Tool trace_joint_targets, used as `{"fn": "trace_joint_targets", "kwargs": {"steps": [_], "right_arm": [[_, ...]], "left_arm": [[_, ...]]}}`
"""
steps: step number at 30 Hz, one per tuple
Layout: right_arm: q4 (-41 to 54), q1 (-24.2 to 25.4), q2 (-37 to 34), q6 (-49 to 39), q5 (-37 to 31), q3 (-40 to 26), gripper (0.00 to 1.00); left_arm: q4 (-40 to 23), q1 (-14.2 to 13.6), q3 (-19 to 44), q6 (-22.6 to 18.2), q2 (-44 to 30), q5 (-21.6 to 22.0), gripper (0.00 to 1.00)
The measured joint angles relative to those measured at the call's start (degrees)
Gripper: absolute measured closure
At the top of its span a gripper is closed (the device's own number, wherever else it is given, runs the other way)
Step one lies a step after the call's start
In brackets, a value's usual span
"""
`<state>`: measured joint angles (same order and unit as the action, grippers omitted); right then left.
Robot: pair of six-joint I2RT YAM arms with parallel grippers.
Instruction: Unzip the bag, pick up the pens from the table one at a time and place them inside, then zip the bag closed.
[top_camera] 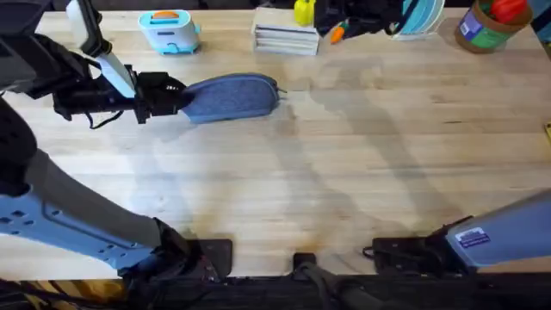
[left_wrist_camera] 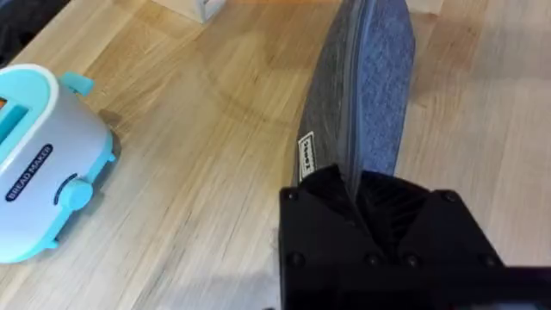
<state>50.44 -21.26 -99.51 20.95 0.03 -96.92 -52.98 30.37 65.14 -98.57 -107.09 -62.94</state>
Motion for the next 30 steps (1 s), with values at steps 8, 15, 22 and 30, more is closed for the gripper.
{"fn": "trace_joint_targets", "kwargs": {"steps": [8,15,22,30], "right_arm": [[1.50,0.00,0.64,-2.60,0.00,0.00,0.005],[1.53,0.00,0.64,-3.01,0.00,0.00,0.005],[1.31,0.00,0.64,-3.03,0.00,0.00,0.004],[0.60,0.00,0.66,-3.03,-1.08,0.00,0.004]], "left_arm": [[0.05,0.00,0.00,0.01,0.00,0.00,0.958],[0.51,0.58,0.07,-0.02,0.00,-0.07,0.163],[0.61,0.74,0.07,0.11,0.00,-0.09,0.007],[-0.02,0.89,0.18,0.05,0.01,-0.07,0.006]]}}
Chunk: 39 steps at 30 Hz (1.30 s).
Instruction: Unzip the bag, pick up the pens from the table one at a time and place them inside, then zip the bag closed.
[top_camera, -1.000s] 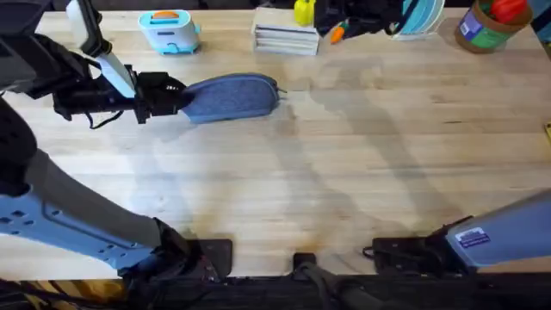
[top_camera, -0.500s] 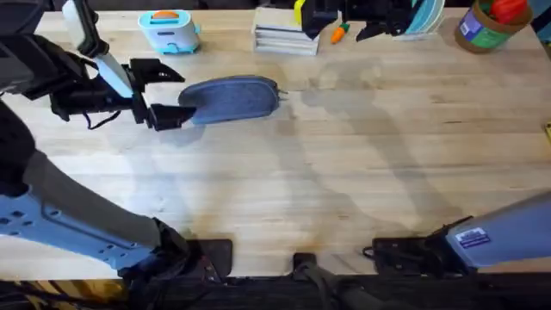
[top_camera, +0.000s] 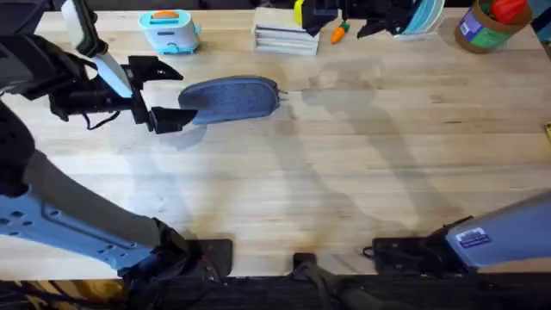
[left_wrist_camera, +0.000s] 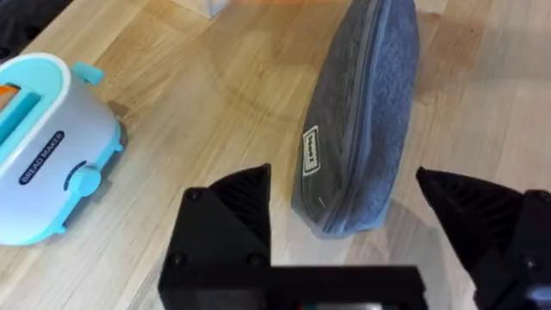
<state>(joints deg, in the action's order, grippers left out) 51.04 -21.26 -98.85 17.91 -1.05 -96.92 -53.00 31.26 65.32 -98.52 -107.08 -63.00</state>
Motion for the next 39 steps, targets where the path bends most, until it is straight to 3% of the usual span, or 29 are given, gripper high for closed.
{"fn": "trace_joint_targets", "kwargs": {"steps": [4,9,15,20,21,30,31,35,36,39], "right_arm": [[2.57,0.00,0.97,-0.92,-3.11,0.00,0.004],[7.88,0.00,5.64,-2.99,-6.88,0.00,0.004],[12.15,0.00,11.04,-3.43,-8.23,0.00,0.004],[14.29,0.02,15.38,-3.61,-8.46,0.00,0.004],[14.50,0.02,18.92,-4.33,-8.73,0.52,0.004],[9.92,1.12,31.73,-4.72,-9.72,14.61,0.004],[8.04,1.36,34.89,-4.72,-9.74,19.45,0.004],[6.81,1.36,37.67,-4.41,-9.72,23.04,0.004],[6.59,1.36,38.38,-3.54,-9.74,23.56,0.004],[6.37,1.36,38.36,-2.56,-9.72,23.56,0.004]], "left_arm": [[-2.59,0.44,0.89,-0.02,1.42,0.81,0.006],[-8.76,-0.36,5.86,0.88,8.06,6.52,0.007],[-16.08,-5.18,14.06,8.08,17.58,13.99,0.006],[-17.79,-8.47,16.93,16.48,26.01,19.11,0.006],[-17.80,-9.98,17.31,24.26,32.30,23.05,0.006],[-18.20,-15.10,17.35,48.37,49.16,33.77,0.006],[-18.42,-17.58,17.46,55.43,52.66,35.25,0.006],[-19.87,-20.67,17.94,65.48,55.41,37.44,0.005],[-23.70,-22.16,17.96,72.11,55.62,39.10,0.006],[-26.04,-22.46,17.96,75.35,55.38,40.05,0.006]]}}
